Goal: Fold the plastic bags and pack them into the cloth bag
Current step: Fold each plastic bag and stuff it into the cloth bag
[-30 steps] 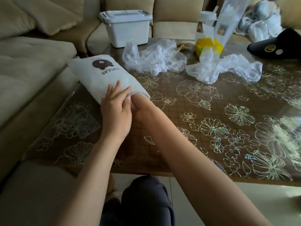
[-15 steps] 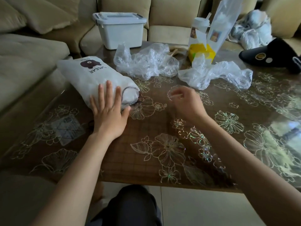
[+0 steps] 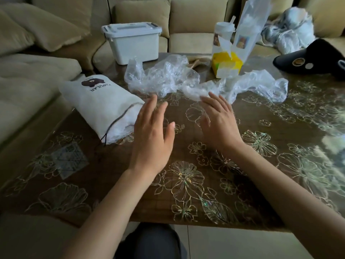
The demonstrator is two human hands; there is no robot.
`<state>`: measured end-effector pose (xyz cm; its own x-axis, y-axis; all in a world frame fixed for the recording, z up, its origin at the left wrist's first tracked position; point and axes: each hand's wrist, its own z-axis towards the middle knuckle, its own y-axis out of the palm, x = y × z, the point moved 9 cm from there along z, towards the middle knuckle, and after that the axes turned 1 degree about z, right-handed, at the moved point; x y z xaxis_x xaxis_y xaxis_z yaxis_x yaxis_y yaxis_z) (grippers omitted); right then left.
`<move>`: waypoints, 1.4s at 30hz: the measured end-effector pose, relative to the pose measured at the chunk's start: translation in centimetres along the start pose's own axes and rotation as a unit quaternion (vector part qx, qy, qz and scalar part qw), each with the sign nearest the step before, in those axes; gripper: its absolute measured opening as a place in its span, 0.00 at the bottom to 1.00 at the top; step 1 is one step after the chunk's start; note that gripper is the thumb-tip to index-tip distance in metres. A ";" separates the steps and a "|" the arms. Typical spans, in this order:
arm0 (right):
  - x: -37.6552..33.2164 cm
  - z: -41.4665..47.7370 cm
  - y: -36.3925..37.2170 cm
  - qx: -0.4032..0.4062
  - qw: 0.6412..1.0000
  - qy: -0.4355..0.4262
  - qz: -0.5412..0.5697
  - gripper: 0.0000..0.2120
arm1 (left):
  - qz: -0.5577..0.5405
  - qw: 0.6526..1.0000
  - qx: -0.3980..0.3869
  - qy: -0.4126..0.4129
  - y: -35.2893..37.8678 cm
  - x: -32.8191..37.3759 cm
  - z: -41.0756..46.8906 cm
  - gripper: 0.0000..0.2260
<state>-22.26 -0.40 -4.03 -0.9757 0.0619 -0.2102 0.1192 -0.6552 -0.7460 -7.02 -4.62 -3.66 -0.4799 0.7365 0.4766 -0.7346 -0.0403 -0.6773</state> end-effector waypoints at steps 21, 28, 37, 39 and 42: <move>3.7 -6.0 -7.5 -0.088 0.880 0.296 0.361 0.07 | -0.450 0.836 -0.080 -0.304 0.5 -0.1 -1.8 0.10; 0.3 -7.0 -13.3 0.100 0.993 -0.063 0.016 0.03 | -0.333 0.925 -0.094 -0.160 -1.6 0.5 -0.6 0.04; 2.2 -11.3 -10.5 -0.083 0.978 0.083 0.170 0.19 | 0.042 0.986 -0.104 -0.121 -1.1 2.5 -1.7 0.12; 4.4 -10.7 -10.8 -0.033 0.952 0.217 0.215 0.14 | -0.019 0.992 -0.112 -0.055 0.2 6.0 -1.8 0.12; 6.0 -10.9 -7.1 -0.139 0.925 0.318 0.152 0.07 | -0.031 0.974 -0.223 0.016 5.5 9.3 -3.4 0.17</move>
<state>-26.95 12.85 -6.91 -0.5946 0.3942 -0.7008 0.5001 -0.5011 -0.7062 -13.83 4.29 -4.85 -0.4206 0.7493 0.5115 -0.4770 0.2969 -0.8272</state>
